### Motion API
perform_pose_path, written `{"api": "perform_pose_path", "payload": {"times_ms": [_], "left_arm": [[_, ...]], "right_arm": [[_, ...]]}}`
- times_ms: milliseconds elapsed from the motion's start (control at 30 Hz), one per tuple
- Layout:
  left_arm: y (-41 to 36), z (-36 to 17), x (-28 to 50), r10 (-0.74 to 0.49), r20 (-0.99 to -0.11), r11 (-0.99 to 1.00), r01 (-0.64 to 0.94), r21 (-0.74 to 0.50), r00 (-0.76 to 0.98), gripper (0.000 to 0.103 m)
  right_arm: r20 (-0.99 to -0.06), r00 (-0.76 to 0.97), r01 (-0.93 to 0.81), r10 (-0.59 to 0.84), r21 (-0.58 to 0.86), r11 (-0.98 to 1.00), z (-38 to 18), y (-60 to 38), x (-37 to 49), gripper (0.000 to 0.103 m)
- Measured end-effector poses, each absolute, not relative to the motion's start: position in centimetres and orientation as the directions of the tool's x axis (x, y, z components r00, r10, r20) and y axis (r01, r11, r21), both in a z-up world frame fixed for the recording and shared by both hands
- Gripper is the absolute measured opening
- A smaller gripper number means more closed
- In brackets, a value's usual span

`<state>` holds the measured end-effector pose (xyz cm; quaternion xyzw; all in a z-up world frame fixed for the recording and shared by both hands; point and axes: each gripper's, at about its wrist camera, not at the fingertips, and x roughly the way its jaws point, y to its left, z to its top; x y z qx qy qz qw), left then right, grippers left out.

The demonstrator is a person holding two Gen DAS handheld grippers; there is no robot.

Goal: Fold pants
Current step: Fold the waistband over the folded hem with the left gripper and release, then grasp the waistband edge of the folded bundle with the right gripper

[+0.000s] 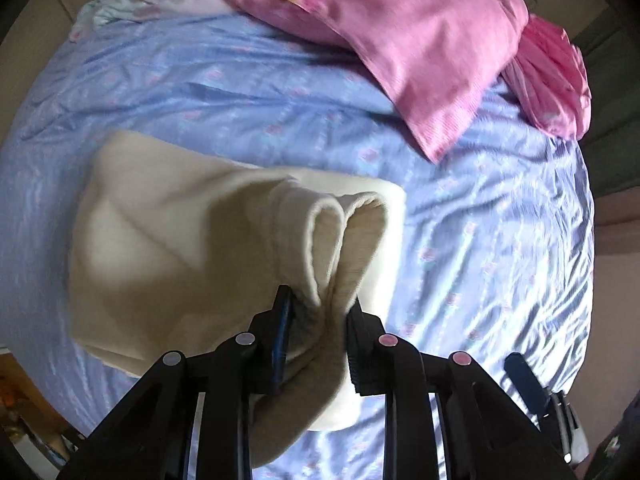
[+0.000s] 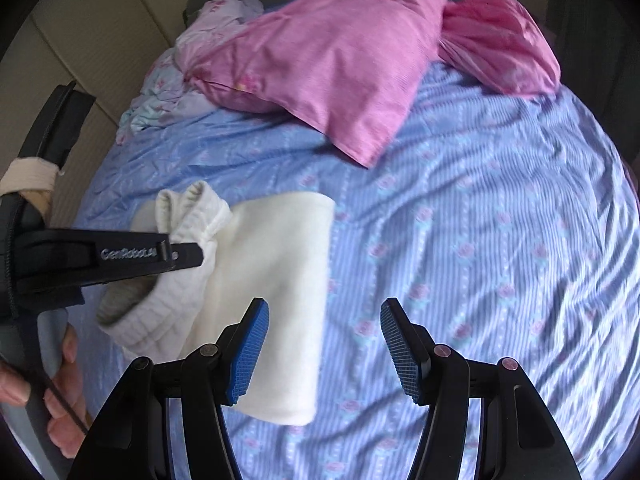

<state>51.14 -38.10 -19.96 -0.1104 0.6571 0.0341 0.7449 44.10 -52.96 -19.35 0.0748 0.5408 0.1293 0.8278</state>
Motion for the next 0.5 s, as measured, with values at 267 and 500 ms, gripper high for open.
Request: {"api": "perform_pose_path", "payload": {"times_ms": [267, 500], "left_arm": [[-40.9, -16.6, 50.0, -0.195, -0.955, 0.978, -0.035, -0.208, 0.222, 0.048], [-34.0, -13.8, 45.5, -0.073, -0.926, 0.997, 0.002, -0.078, 0.369, 0.063]], "right_arm": [[-0.881, 0.380, -0.050, 0.281, 0.283, 0.958, -19.9, -56.1, 44.4, 0.060], [-0.852, 0.406, -0.106, 0.331, 0.315, 0.943, -18.8, -54.6, 44.3, 0.060]]}}
